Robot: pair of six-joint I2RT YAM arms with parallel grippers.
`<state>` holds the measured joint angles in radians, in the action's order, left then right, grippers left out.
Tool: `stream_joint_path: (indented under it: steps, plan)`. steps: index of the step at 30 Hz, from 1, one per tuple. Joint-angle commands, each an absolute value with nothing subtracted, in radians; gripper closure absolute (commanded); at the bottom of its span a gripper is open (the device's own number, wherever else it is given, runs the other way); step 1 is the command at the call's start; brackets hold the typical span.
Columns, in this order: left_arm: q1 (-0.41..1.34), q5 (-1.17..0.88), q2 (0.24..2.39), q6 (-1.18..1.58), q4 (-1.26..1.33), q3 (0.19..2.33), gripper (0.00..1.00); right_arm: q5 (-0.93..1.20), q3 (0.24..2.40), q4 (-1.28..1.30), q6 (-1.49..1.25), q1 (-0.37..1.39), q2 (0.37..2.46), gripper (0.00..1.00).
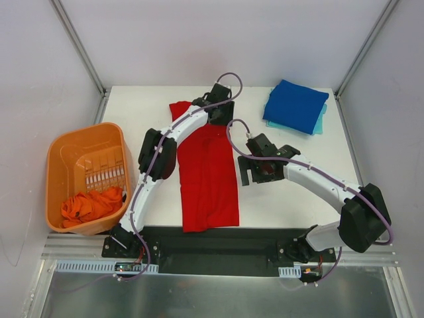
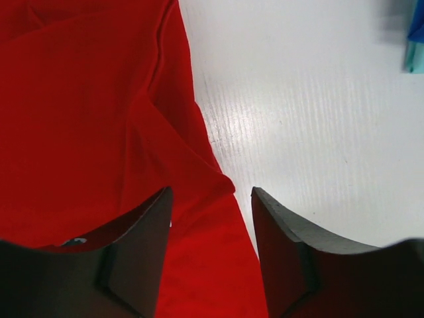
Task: Fold and stack the t-shirts
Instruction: Fold the tshirt
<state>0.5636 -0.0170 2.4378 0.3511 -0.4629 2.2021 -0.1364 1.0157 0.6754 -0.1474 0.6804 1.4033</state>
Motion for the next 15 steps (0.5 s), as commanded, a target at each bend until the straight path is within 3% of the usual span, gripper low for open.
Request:
stream_joint_path:
  steps: [1, 6, 15]
  plan:
    - [0.581, -0.014, 2.462, 0.350, -0.459, 2.240, 0.51, -0.164, 1.006, 0.699, -0.163, 0.675, 1.385, 0.03]
    - [0.584, -0.006, 2.476, 0.350, -0.457, 2.240, 0.53, -0.179, 1.003, 0.709, -0.158, 0.673, 1.373, 0.03]
    - [0.588, 0.037, 2.480, 0.347, -0.457, 2.250, 0.65, -0.206, 1.005, 0.730, -0.155, 0.666, 1.356, 0.03]
